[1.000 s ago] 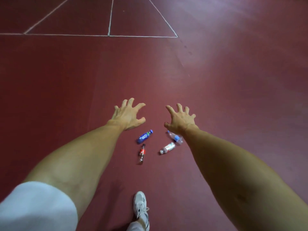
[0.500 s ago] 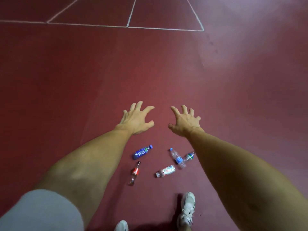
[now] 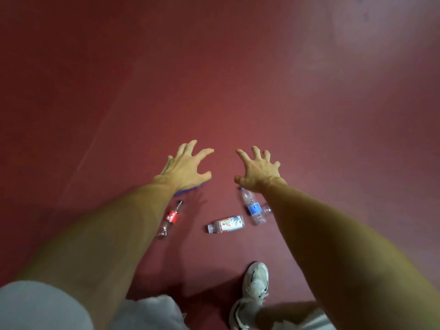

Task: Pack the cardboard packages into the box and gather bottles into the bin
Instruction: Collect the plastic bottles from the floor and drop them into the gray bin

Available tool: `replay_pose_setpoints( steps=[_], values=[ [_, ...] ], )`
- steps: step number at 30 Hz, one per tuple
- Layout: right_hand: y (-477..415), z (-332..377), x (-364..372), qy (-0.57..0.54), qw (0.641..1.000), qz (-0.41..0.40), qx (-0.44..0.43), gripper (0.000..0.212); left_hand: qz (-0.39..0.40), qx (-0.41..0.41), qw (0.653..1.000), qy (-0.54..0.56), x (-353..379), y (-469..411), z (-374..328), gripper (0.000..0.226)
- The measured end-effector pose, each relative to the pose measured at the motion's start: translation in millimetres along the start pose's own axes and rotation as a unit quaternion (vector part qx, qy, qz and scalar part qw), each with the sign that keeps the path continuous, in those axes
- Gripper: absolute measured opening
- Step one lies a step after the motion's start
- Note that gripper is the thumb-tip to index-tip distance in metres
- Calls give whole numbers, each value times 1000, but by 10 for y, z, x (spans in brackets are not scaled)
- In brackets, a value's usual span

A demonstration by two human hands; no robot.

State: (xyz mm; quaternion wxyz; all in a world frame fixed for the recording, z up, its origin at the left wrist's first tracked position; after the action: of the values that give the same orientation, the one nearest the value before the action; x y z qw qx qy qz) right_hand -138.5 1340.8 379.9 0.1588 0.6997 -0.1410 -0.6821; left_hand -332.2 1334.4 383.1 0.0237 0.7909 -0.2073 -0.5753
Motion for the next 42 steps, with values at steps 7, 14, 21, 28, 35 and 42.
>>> replay_pose_setpoints(
  steps=[7,14,21,28,35,42],
  values=[
    [-927,328,2105,15,999,23,-41,87,10,-27,1000,-12,2011,-418,1005,78],
    [-1567,830,3696,22,995,27,-89,87,23,-49,998,-33,3530,-485,1864,80],
    [-1538,1084,4488,52,988,76,-122,91,45,-114,990,-72,4184,-231,2132,85],
    [-1545,1044,4486,73,985,68,-138,94,69,-172,982,-49,4320,-202,2295,88],
    [-1556,669,4513,91,980,87,-153,100,49,-111,989,-83,4376,-346,2069,85],
    [-1498,454,4714,122,974,122,-144,101,122,-182,971,-96,4589,-317,2028,90]
  ],
)
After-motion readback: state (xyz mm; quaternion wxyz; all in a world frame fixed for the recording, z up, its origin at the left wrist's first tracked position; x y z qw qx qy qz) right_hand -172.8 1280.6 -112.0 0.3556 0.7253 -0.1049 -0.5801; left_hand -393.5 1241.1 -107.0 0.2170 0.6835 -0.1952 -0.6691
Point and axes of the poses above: each hand's wrist, its own y-axis away from the middle knuckle, its own x-axis out of the palm, z = x × y, the point moved 7 cm from there along -y, towards the middle knuckle, and after that the axes turned 7 degrees about x, right-handed, at the moved point
